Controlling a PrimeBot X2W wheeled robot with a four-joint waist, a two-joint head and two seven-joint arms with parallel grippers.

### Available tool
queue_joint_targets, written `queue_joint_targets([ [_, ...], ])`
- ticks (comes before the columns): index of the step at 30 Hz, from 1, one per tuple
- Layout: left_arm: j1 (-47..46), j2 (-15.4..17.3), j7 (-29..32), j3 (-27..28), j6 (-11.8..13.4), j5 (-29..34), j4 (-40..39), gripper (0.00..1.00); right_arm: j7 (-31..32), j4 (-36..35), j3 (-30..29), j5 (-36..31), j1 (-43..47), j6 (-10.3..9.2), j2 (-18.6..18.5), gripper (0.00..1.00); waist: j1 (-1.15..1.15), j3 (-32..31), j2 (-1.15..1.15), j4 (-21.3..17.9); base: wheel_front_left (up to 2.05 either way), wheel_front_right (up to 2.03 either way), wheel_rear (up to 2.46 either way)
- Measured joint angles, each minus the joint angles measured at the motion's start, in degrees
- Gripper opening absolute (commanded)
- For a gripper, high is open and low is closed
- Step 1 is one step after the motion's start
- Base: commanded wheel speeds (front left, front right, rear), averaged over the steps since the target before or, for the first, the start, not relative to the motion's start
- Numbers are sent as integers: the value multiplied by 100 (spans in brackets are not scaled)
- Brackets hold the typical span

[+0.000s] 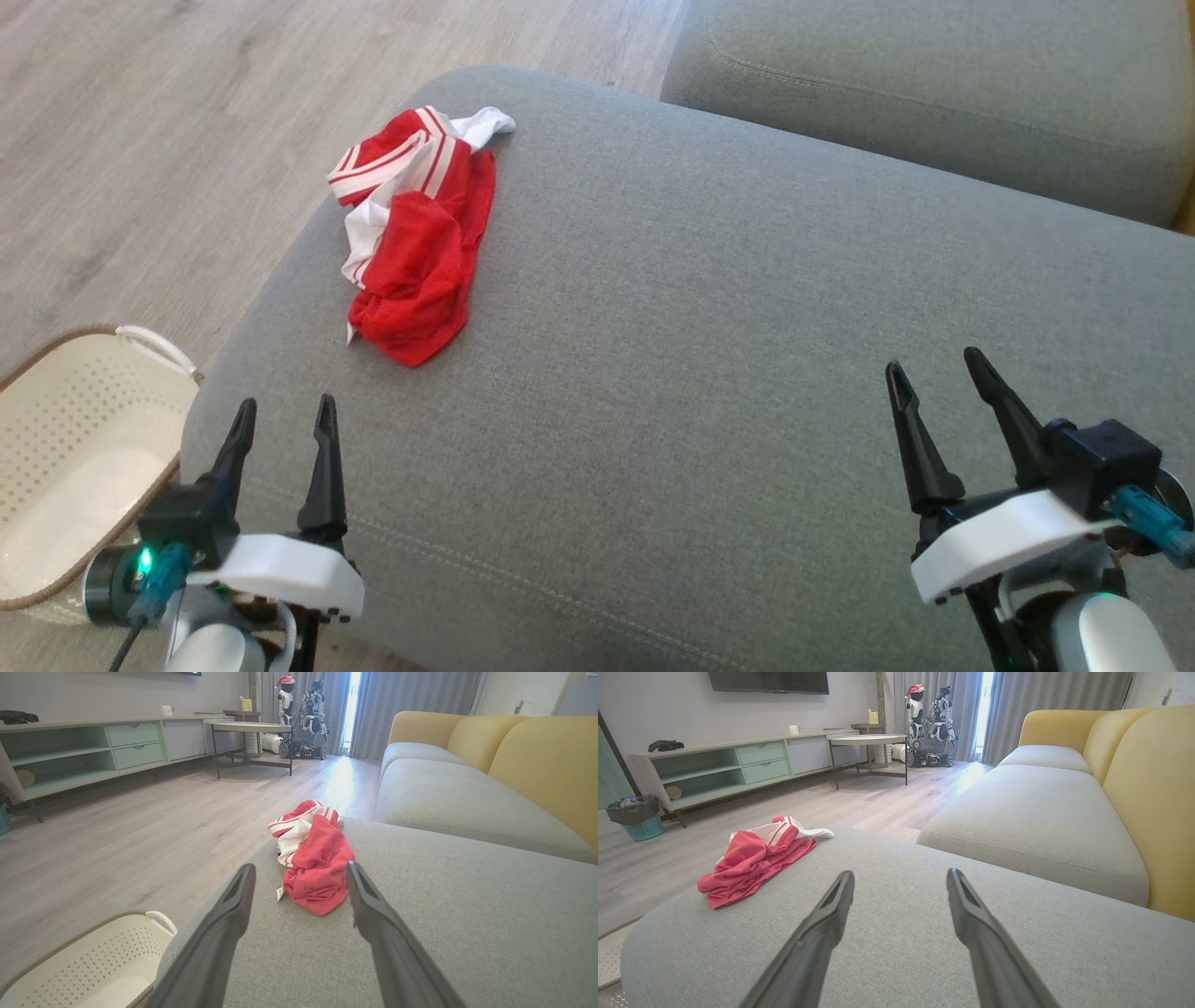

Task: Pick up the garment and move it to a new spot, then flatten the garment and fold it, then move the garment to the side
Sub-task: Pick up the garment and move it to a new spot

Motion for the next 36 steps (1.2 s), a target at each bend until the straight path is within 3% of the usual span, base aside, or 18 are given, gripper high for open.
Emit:
queue_joint_targets([
  [14, -410, -183, -3, 104, -58, -111, 203, 100, 178, -158, -21, 1, -17, 0, -8, 100, 0, 337, 0, 1, 0, 0, 0],
  [21, -1579, -490, -10, 511, -405, -201, 686, 100, 310, -464, -81, -66, -471, 0, -87, 100, 0, 918, 0, -227, 0, 0, 0],
  [27, -2804, -616, -10, 783, -881, -202, 1935, 100, 410, -582, -200, -107, -724, 0, -270, 100, 0, 1484, 0, -556, 0, 0, 0],
  [36, -3991, -513, 180, 862, -1469, -302, 4654, 100, 394, -597, -158, -97, -1080, 0, -308, 100, 1, 2033, 0, -1184, 0, 0, 0],
])
